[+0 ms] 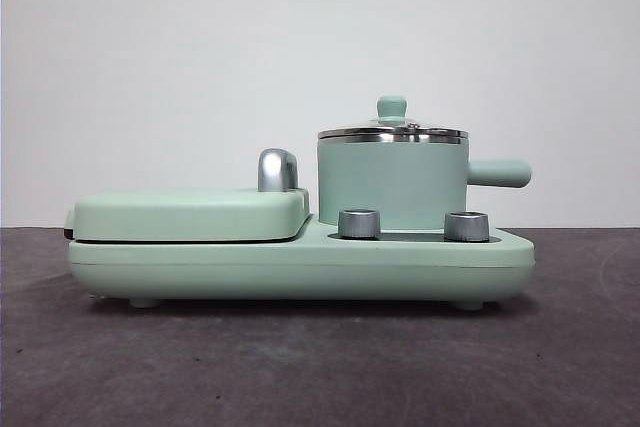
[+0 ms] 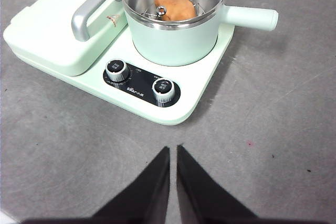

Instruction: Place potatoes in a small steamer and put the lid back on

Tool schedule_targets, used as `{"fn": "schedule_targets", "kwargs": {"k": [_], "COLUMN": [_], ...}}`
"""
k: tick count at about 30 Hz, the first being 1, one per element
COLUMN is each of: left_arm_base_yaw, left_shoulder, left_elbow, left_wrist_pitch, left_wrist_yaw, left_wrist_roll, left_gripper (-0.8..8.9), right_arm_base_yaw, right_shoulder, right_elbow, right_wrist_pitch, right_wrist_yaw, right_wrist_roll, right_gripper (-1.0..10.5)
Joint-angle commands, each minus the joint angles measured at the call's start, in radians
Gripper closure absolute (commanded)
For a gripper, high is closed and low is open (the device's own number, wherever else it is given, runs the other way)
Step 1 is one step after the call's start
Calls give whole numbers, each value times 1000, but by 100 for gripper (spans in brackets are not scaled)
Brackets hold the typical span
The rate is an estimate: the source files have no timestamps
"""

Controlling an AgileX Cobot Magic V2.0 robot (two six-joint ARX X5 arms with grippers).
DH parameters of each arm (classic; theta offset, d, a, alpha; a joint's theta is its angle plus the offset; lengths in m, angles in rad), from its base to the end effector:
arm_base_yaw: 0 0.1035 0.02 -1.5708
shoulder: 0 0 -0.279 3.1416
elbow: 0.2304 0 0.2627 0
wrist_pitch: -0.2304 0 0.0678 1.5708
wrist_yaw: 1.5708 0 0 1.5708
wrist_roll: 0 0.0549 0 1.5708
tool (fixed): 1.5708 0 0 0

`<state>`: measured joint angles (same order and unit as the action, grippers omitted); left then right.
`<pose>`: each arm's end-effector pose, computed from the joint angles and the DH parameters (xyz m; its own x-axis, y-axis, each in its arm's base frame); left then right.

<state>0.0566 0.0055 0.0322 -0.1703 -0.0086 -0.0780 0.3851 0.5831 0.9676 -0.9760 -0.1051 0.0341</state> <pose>0.1163 0.0071 0.1543 0.9876 0.0646 -0.1431 -0.0760 0.9942 -0.0759 0.0936 0.0441 0.3404 0.7257 0.4073 -0.5545 -0.4364 0.8956 0.0868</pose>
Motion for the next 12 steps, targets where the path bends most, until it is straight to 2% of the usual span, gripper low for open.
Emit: {"fn": "schedule_targets", "kwargs": {"k": [1, 5, 7, 12], "left_arm_base_yaw": [2, 2, 2, 2], "left_shoulder": [-1, -1, -1, -1], "left_elbow": [-19, -19, -19, -19], "left_wrist_pitch": [12, 12, 11, 12], "left_wrist_yaw": [-2, -2, -2, -2], "left_wrist_roll": [8, 8, 8, 8], "left_gripper": [808, 808, 808, 808], "right_arm_base_yaw": [4, -1, -31, -139], "right_shoulder": [2, -12, -50, -206], "right_elbow": [9, -27, -124, -479], "right_wrist_pitch": [29, 117, 270, 676], "right_wrist_yaw": [12, 26, 27, 27], "right_wrist_roll": [-49, -80, -108, -97], "right_gripper": [928, 928, 928, 928]}}
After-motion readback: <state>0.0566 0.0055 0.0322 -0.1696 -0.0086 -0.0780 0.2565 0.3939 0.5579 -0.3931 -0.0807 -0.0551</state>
